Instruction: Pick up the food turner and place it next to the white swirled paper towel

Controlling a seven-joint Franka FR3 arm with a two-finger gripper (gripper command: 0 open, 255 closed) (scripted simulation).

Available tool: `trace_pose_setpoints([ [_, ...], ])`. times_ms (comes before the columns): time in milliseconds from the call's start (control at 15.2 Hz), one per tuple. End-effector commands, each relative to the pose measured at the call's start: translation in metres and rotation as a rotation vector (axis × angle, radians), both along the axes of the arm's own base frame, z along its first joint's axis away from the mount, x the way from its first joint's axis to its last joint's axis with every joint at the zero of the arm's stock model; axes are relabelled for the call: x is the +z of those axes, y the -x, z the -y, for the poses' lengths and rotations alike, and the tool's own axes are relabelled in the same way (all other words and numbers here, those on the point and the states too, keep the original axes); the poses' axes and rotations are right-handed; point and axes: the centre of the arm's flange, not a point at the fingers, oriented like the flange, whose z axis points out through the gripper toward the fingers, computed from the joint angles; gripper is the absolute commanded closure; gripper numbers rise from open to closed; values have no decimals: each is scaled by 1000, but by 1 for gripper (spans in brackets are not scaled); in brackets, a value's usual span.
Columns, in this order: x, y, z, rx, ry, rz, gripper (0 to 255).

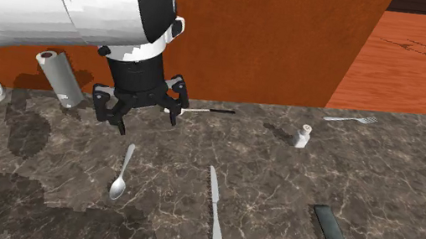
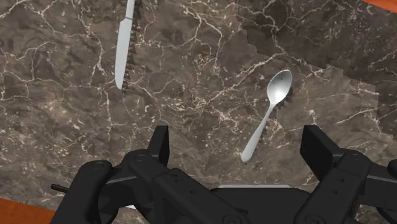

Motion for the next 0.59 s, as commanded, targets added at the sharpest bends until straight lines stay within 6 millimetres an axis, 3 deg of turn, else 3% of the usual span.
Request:
trace_pose_setpoints([
  [0,0,0,0,0,0,0,0],
  [528,-53,-57,71,276,12,-14,0],
])
